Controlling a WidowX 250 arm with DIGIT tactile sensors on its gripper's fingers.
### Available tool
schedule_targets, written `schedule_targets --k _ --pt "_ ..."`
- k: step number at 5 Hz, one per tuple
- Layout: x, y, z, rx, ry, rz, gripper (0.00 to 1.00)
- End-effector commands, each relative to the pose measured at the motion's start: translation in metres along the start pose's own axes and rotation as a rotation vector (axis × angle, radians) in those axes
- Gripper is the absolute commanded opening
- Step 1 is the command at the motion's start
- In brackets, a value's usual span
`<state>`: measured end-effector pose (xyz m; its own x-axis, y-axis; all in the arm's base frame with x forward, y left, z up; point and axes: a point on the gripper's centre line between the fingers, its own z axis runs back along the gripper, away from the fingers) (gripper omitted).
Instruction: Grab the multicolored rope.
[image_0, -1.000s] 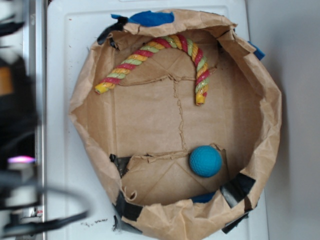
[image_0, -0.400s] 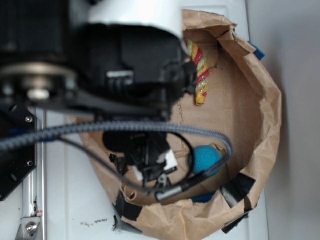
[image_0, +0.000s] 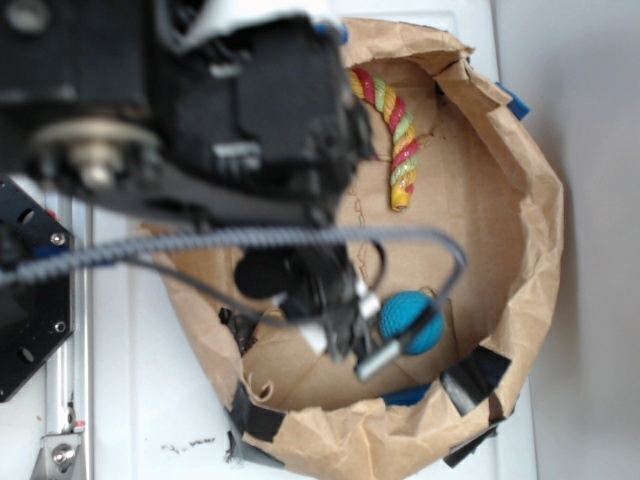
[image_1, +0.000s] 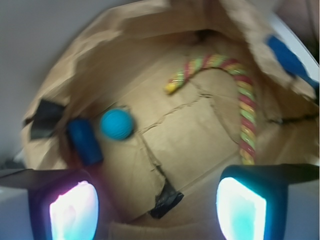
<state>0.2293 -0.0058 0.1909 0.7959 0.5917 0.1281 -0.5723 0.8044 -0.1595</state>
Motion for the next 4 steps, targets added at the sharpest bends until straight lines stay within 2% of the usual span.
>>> schedule_targets --k 1,2,3,4 --pt "0.007 0.005 0.01 -0.021 -0.039 0.033 1.0" --pt "0.007 0.005 0.01 -0.021 -0.039 0.033 1.0" --pt "0.02 0.003 -0.002 -0.072 -0.062 0.177 1.0" --pt "0.037 0.004 -0.021 -0.02 -0.075 0.323 1.0"
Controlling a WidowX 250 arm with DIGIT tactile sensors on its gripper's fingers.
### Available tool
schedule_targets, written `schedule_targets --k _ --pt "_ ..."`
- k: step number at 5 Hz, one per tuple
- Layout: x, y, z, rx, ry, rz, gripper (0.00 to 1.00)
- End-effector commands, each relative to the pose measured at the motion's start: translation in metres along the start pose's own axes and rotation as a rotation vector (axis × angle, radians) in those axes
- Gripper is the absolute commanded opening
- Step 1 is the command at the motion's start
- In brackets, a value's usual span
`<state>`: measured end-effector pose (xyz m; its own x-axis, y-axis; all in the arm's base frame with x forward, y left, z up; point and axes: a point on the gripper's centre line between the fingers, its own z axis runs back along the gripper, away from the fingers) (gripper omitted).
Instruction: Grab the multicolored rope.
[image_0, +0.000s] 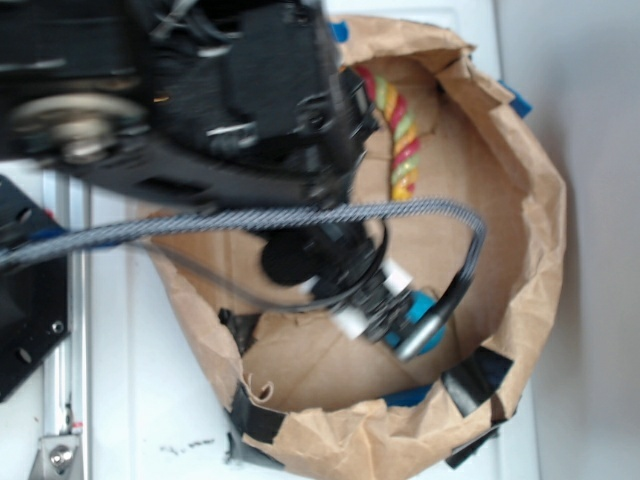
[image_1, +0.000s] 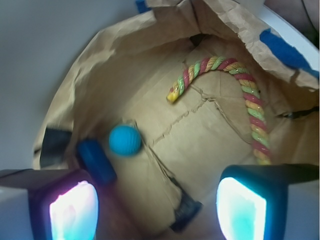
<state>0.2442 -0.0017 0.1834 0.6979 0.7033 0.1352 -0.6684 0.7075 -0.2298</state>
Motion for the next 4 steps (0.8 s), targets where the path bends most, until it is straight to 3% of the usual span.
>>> schedule_targets --k 1,4 --pt "0.034 0.014 -0.046 0.05 -0.031 0.236 1.0" --pt "0.04 0.033 -0.075 0.041 0.002 0.316 1.0"
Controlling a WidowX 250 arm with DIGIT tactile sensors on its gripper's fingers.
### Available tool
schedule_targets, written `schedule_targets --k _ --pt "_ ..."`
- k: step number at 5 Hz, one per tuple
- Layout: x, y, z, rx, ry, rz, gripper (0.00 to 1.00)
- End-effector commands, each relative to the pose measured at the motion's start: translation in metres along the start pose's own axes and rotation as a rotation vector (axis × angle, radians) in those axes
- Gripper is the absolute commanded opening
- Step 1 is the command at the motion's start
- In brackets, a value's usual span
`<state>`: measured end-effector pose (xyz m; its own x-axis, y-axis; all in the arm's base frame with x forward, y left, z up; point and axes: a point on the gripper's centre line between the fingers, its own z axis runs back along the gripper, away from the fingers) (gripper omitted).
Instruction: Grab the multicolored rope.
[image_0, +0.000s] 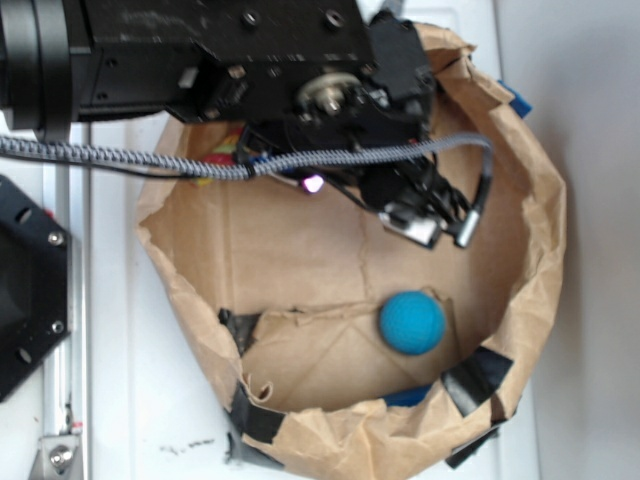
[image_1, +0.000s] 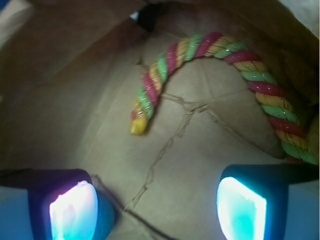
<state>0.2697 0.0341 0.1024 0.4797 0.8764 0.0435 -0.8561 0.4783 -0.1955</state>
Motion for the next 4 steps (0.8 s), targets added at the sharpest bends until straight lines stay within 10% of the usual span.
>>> schedule_targets --k 1,4 --pt "0.0097 0.0039 0.0069 -0.025 -0.024 0.024 1.0" --pt "0.0135 0.0027 -0.0011 -0.028 -0.047 0.034 1.0"
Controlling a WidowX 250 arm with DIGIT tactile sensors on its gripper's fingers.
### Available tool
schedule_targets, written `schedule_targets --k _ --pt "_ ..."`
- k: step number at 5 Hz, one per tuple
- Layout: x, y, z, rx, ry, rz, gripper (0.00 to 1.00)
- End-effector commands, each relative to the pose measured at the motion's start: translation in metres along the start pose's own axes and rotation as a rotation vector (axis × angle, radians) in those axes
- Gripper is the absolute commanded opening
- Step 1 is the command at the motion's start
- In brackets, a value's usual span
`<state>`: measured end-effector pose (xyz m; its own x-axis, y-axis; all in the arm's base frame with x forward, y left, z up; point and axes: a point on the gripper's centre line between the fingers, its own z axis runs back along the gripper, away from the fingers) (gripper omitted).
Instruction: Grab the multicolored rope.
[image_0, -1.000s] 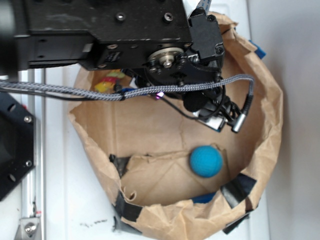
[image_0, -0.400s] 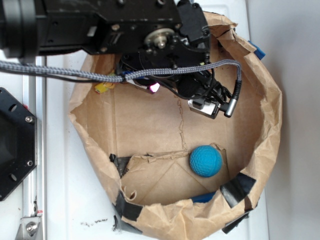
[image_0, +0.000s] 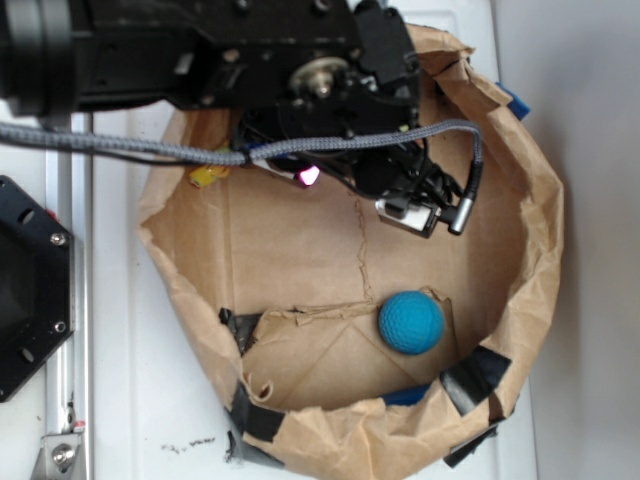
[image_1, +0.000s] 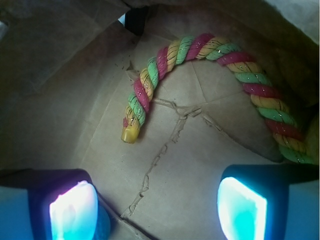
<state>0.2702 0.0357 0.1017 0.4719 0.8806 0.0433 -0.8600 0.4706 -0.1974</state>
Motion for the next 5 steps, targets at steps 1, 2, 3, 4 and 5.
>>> schedule_targets --k 1,2,3,4,5 --pt "0.017 -0.001 -0.015 -0.002 -0.023 0.071 1.0" --pt "0.04 -0.024 -0.036 0.052 -0.019 0.121 1.0" --pt "0.046 -0.029 -0.041 0.063 -0.03 0.129 1.0" --pt "0.057 -0.033 -0.033 0.031 -0.023 0.168 1.0" --pt "0.066 -0.032 -0.036 0.026 -0.039 0.178 1.0"
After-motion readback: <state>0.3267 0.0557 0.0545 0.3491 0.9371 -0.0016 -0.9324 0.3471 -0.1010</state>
